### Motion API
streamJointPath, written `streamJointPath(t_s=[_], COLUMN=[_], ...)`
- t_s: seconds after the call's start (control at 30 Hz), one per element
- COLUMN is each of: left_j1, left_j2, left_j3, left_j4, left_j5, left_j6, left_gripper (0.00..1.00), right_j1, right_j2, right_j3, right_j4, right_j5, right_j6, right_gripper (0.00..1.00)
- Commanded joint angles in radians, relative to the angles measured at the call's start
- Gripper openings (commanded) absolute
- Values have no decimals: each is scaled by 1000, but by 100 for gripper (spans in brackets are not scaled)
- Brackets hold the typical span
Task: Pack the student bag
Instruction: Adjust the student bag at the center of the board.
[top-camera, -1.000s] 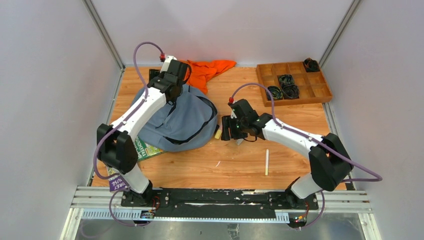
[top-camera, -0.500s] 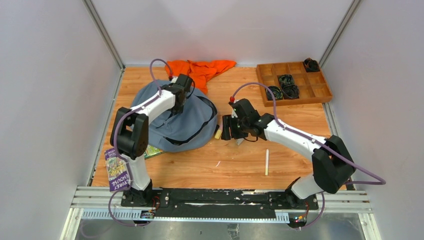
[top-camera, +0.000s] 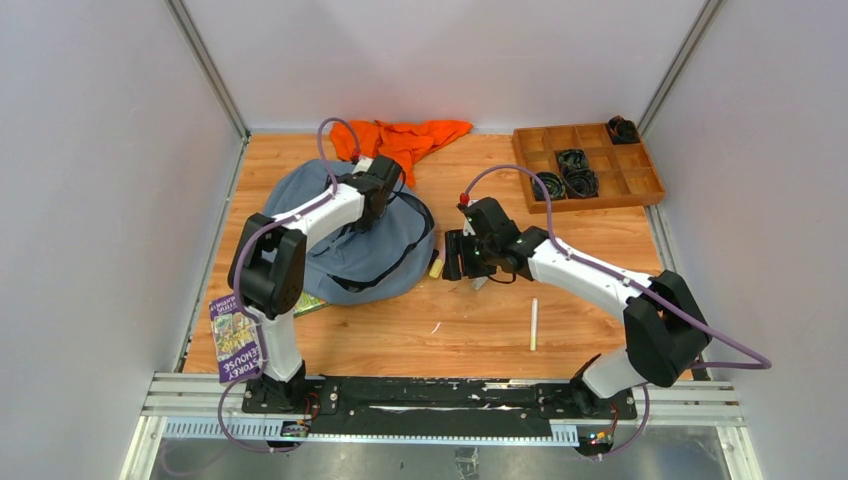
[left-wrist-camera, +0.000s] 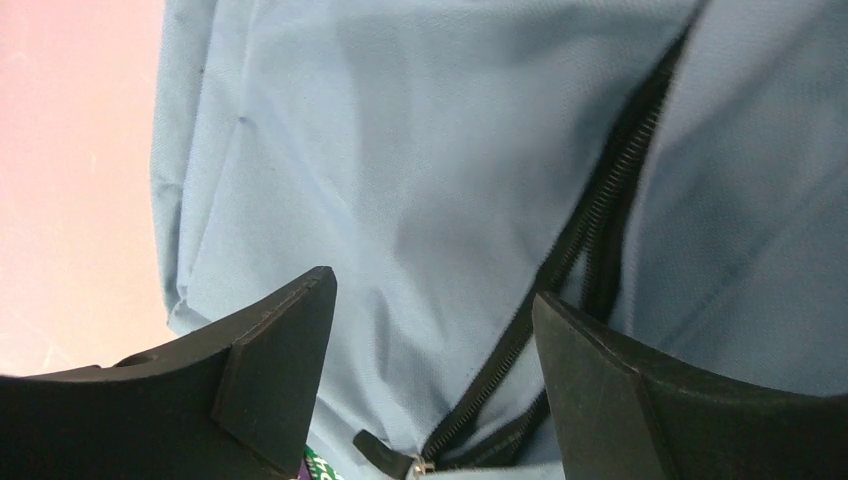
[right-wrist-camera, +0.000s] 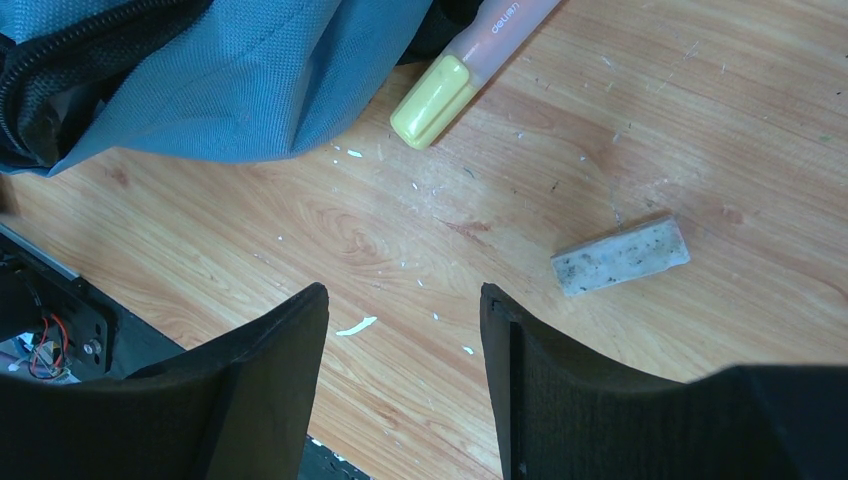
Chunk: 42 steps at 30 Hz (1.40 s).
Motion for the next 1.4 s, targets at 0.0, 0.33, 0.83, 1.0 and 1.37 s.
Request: streamJointPath(t_s=[0.0,0.33,0.83,1.0,1.37], left_j1=[-56,-82,0,56,100], left_j2=[-18,-11,101,95,82], left_j3=[10,12,12,23,25], left_j4=[-31,-51,-98,-61,-37], left_j5=[111,146,60,209,251], left_j6=[-16,-32,-135,-154,-131], left_gripper=[80,81,66,53,24], right_j1=[-11,-11,-12,-12,-12], right_j2=[2,-2,5,10,-13], right_j3=[6,4,3,11,5], right_j4=[-6,-5,-4,-7,-15], right_j5=[-15,-11,-11,-13,-21], right_j6=[0,5,8,7,3], right_gripper=[62,62,61,61,62])
